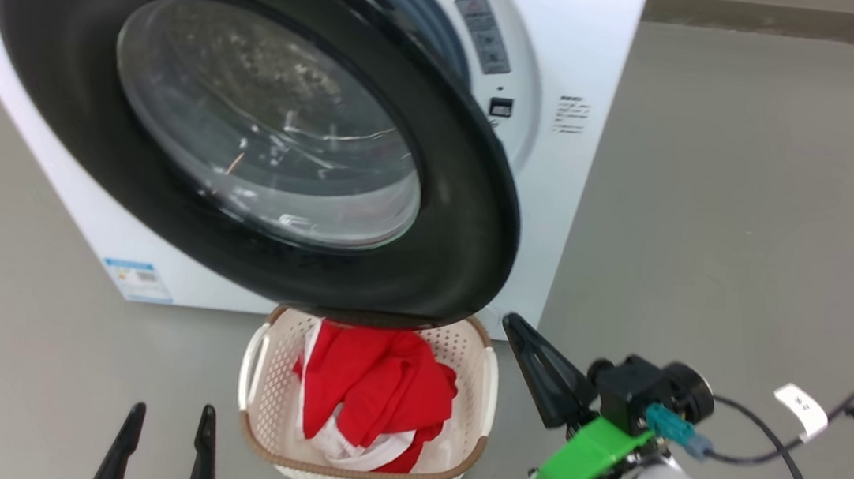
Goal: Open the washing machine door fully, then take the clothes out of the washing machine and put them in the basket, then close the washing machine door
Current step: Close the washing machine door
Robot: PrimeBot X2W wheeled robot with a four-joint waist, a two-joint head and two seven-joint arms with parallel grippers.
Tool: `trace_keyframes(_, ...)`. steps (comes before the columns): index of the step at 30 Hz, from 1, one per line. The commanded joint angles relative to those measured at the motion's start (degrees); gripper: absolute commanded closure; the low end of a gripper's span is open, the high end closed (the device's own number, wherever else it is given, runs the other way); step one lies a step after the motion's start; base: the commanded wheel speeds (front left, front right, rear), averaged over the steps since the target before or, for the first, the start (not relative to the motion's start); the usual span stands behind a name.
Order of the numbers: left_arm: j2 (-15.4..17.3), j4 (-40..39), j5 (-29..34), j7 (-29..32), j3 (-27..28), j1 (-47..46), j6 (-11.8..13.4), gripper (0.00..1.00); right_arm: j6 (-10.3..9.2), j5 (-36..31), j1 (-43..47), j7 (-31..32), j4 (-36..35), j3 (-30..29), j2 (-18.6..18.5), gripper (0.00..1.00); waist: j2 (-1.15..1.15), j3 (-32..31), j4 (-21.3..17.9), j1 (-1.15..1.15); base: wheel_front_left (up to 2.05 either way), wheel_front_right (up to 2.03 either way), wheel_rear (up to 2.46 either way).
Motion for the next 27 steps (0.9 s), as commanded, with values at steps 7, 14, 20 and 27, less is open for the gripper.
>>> trace_keyframes(7, -0.5, -1.2, 0.0, -1.2, 0.8, -4.1, 0.0, 0.00, 0.19, 1.3, -7.8, -0.4, 2.4, 2.2, 0.4, 1.00, 0.00, 3.5, 4.0, 0.00, 0.00, 0.00, 0.00)
trace_keyframes(14, -1.3, -0.4, 0.3, -1.8, 0.3, -6.4, -0.8, 0.00, 0.19, 1.2, -13.0, -0.4, 4.9, 1.1, -0.7, 1.00, 0.00, 6.2, 6.9, 0.00, 0.00, 0.00, 0.00)
trace_keyframes(20, -2.0, 0.3, 0.7, -2.1, 0.2, -8.0, -1.5, 0.00, 0.19, 1.3, -15.7, -0.4, 5.8, -0.5, -1.7, 1.00, 0.00, 7.5, 8.6, 0.00, 0.00, 0.00, 0.00)
trace_keyframes(27, -2.6, 0.6, 1.3, -2.2, 0.4, -8.8, -2.0, 0.00, 0.19, 1.2, -17.3, -0.4, 5.9, -2.2, -2.3, 1.00, 0.00, 8.4, 9.7, 0.00, 0.00, 0.00, 0.00)
